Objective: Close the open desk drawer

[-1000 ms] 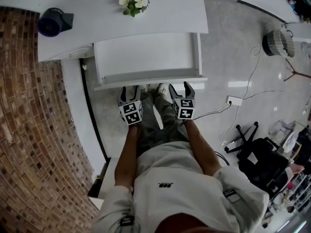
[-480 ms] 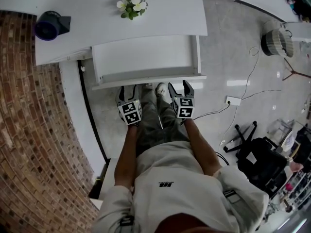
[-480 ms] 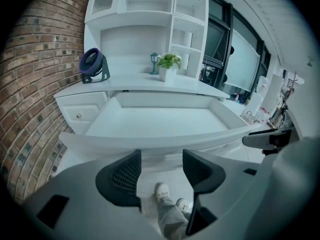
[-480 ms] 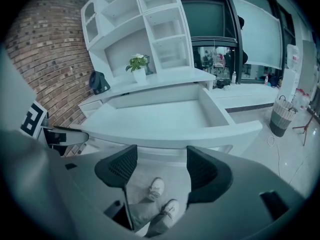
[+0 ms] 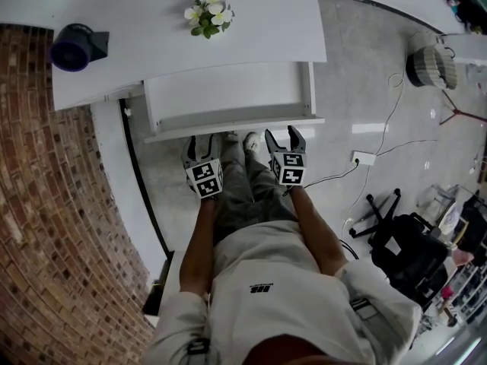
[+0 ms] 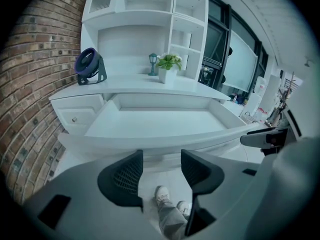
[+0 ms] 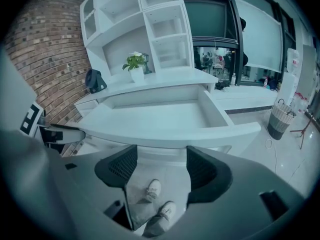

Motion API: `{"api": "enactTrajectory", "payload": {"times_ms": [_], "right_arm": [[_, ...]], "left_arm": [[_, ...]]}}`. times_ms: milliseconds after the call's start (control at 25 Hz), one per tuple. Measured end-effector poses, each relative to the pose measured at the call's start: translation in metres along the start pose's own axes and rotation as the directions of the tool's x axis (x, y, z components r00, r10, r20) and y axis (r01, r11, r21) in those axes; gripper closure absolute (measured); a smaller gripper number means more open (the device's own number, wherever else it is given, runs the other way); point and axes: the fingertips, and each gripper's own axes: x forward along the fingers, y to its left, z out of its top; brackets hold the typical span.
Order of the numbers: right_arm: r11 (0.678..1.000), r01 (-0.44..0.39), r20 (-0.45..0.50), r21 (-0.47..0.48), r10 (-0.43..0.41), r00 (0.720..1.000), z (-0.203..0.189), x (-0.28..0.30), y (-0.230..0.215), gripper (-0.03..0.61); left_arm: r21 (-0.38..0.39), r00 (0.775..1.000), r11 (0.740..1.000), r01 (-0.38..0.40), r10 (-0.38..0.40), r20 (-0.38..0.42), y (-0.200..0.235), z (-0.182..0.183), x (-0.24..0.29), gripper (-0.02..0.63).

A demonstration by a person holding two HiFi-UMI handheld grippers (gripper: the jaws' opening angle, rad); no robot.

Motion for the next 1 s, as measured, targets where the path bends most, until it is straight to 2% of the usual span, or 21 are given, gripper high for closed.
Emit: {"api": "enactTrajectory", "payload": {"times_ms": [240,1000], "right_arm": [[1.000,0.011,-0.007,-0.003,-0.011,1.000,0.011,0.006,0.000,0.278],[1.000,0.030,-0.002,0.000,-0.030,1.000,0.034,0.025,-0.004,0.278]], "left_arm": [[0.031,1.000,0.999,0.012,-0.012,0.007,0.002,0.011,0.007,0.362],[0.024,1.000,0.999,0.031,-0.031,0.001,0.006,0.030,0.024,0.365]]}}
